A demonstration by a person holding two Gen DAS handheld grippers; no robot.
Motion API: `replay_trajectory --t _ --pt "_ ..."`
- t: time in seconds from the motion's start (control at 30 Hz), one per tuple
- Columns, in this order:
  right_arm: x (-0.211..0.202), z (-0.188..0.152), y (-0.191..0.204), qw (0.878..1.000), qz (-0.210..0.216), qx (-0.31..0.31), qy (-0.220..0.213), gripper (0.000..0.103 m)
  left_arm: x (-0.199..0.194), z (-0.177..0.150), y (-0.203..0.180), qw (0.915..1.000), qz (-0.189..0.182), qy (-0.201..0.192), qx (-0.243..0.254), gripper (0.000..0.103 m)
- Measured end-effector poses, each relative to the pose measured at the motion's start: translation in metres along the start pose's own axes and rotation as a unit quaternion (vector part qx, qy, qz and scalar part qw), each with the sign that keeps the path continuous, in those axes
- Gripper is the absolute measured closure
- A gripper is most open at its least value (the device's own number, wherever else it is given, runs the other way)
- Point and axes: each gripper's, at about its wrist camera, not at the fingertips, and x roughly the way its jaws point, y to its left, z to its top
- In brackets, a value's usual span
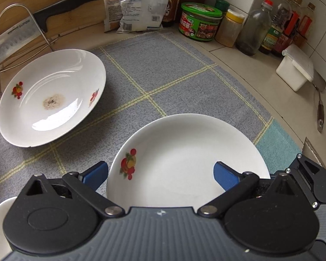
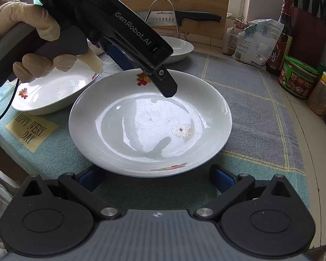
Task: Organize plates and bowls
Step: 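Grasp the rim of the white fruit-decal plate with the left tool, then lift and carry the plate with the left tool toward the green jar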
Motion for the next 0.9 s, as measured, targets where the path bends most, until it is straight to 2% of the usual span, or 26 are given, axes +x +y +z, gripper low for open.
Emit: replay_trajectory --t 0.23,0.4,0.53,0.77,0.9 --pt "0.002 0.003 0.002 1.000 -0.007 0.008 0.006 0.000 0.016 0.004 0.013 0.9973 -0.059 0.042 -0.009 0.001" --pt "0.002 0.003 0.002 1.000 -0.014 0.016 0.004 0.000 0.016 0.008 0.019 0.9952 -0.084 0.050 0.004 0.001" --pt "0.001 0.003 0.003 1.000 -0.021 0.022 0.009 0.000 0.017 0.010 0.023 0.9935 -0.097 0.059 0.014 0.001" --pt "-0.001 0.002 0.007 0.998 -0.040 0.039 0.013 0.000 0.015 0.006 0.019 0.9907 -0.100 0.059 0.070 0.001" --pt "-0.002 -0.001 0.007 0.999 -0.037 0.036 0.009 0.000 0.016 0.009 0.020 0.9903 -0.102 0.065 0.068 0.001"
